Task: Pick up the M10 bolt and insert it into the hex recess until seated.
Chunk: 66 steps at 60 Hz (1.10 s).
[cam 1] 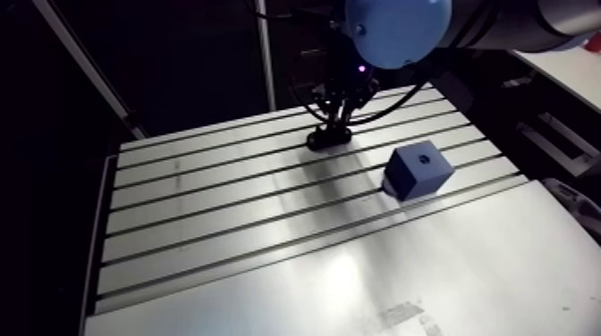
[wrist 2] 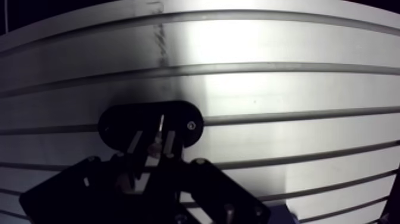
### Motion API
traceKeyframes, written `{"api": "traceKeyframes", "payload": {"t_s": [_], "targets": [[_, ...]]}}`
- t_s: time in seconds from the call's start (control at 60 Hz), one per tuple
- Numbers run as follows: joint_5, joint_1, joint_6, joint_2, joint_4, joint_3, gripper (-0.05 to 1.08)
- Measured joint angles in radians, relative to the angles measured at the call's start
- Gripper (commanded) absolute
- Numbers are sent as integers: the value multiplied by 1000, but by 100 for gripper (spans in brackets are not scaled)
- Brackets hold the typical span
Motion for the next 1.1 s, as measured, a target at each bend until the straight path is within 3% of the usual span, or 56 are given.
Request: {"api": "traceKeyframes", "payload": {"t_s": [0.733, 1.1], "targets": [[5, -2, -5, -15, 9, -17, 74], [16, -2, -27, -80, 102, -72, 75]]}}
